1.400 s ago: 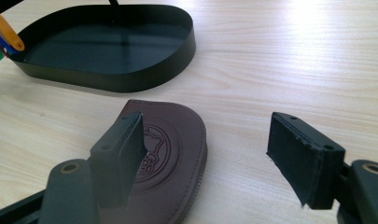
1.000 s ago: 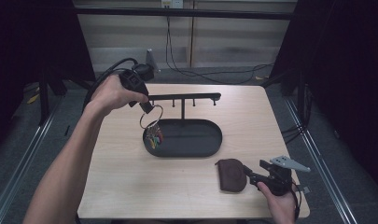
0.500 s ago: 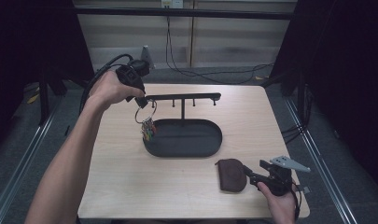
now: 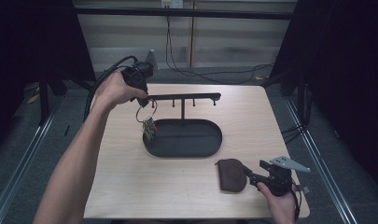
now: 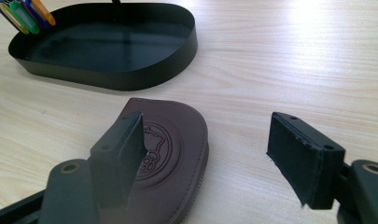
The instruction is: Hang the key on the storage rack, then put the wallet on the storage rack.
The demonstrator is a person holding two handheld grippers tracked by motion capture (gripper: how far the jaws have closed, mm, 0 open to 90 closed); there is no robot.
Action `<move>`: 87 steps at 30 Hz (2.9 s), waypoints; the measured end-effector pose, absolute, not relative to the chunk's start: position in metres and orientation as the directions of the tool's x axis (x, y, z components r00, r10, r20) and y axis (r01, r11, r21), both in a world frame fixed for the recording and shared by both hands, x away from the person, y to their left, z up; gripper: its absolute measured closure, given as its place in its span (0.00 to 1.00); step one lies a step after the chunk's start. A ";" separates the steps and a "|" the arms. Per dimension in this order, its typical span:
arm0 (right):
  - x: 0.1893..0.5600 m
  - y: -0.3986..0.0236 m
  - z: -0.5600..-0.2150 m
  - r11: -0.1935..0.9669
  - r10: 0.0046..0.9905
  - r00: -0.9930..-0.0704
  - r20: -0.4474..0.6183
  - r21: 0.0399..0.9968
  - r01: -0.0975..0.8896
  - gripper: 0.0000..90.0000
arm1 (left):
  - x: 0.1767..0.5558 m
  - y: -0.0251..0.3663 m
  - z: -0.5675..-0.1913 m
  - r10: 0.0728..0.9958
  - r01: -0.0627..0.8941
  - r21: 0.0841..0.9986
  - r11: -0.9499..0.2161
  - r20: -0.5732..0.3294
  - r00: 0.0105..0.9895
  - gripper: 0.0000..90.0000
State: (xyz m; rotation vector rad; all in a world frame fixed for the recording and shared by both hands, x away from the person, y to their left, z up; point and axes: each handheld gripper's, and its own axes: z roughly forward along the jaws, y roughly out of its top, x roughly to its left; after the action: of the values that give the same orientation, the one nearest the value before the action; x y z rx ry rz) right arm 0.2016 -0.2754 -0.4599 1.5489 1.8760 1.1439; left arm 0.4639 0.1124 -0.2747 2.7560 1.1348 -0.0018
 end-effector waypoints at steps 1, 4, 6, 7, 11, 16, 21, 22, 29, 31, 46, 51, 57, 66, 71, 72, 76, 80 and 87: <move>0.202 -0.275 -0.460 0.026 0.950 -0.269 0.160 0.816 0.577 0.30 | 0.464 0.112 -0.275 0.699 0.700 0.148 -0.699 -0.062 0.712 0.98; 0.202 -0.275 -0.460 0.031 0.949 -0.273 0.158 0.815 0.579 0.31 | 0.464 0.111 -0.276 0.703 0.702 0.154 -0.695 -0.057 0.709 0.98; 0.202 -0.275 -0.460 0.032 0.949 -0.272 0.157 0.814 0.580 0.31 | 0.465 0.111 -0.276 0.703 0.702 0.156 -0.695 -0.058 0.709 0.98; 0.202 -0.274 -0.461 0.033 0.949 -0.273 0.156 0.814 0.579 0.31 | 0.466 0.111 -0.278 0.706 0.705 0.157 -0.691 -0.059 0.705 0.98; 0.202 -0.274 -0.460 0.033 0.948 -0.275 0.158 0.815 0.579 0.31 | 0.468 0.112 -0.282 0.718 0.718 0.165 -0.676 -0.072 0.692 0.98; 0.202 -0.274 -0.461 0.035 0.949 -0.275 0.155 0.813 0.581 0.31 | 0.469 0.112 -0.285 0.723 0.722 0.178 -0.669 -0.067 0.687 0.97; 0.202 -0.274 -0.461 0.038 0.948 -0.277 0.154 0.813 0.581 0.31 | 0.467 0.112 -0.285 0.722 0.719 0.190 -0.669 -0.063 0.689 0.93; 0.202 -0.274 -0.461 0.037 0.948 -0.278 0.155 0.814 0.580 0.31 | 0.466 0.113 -0.285 0.720 0.718 0.202 -0.667 -0.073 0.690 0.91; 0.202 -0.274 -0.461 0.037 0.949 -0.276 0.155 0.812 0.583 0.31 | 0.464 0.123 -0.283 0.740 0.739 0.255 -0.624 -0.112 0.663 0.71; 0.203 -0.274 -0.461 0.035 0.949 -0.275 0.157 0.811 0.584 0.31 | 0.462 0.126 -0.283 0.738 0.737 0.268 -0.620 -0.121 0.664 0.66; 0.202 -0.276 -0.462 0.031 0.953 -0.262 0.154 0.807 0.589 0.31 | 0.440 0.159 -0.281 0.725 0.753 0.386 -0.532 -0.252 0.641 0.52; 0.202 -0.276 -0.462 0.033 0.954 -0.258 0.150 0.805 0.592 0.31 | 0.433 0.170 -0.290 0.713 0.747 0.426 -0.511 -0.275 0.645 0.48; 0.202 -0.279 -0.461 0.015 0.956 -0.245 0.161 0.808 0.588 0.31 | 0.425 0.176 -0.300 0.714 0.736 0.445 -0.510 -0.258 0.651 0.46; 0.203 -0.275 -0.462 0.028 0.955 -0.254 0.156 0.802 0.597 0.31 | 0.404 0.183 -0.313 0.712 0.727 0.473 -0.497 -0.257 0.654 0.42; 0.204 -0.276 -0.463 0.029 0.952 -0.261 0.163 0.795 0.606 0.31 | 0.385 0.191 -0.322 0.693 0.696 0.540 -0.473 -0.260 0.673 0.38; 0.204 -0.276 -0.464 0.027 0.951 -0.260 0.167 0.794 0.608 0.31 | 0.382 0.193 -0.325 0.693 0.698 0.549 -0.459 -0.271 0.668 0.38; 0.206 -0.275 -0.464 0.026 0.950 -0.261 0.171 0.791 0.611 0.31 | 0.372 0.198 -0.336 0.680 0.671 0.583 -0.459 -0.255 0.687 0.37; 0.206 -0.274 -0.464 0.025 0.949 -0.262 0.173 0.790 0.612 0.31 | 0.359 0.202 -0.348 0.664 0.655 0.601 -0.459 -0.257 0.702 0.37; 0.205 -0.275 -0.464 0.015 0.945 -0.266 0.192 0.786 0.619 0.30 | 0.337 0.209 -0.366 0.659 0.645 0.618 -0.449 -0.259 0.706 0.35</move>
State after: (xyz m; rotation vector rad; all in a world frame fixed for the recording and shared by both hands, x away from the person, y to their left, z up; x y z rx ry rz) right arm 0.2049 -0.2745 -0.4637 1.5981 1.9103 1.1380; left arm 0.3369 0.2086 -0.3661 2.1949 0.9882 0.0245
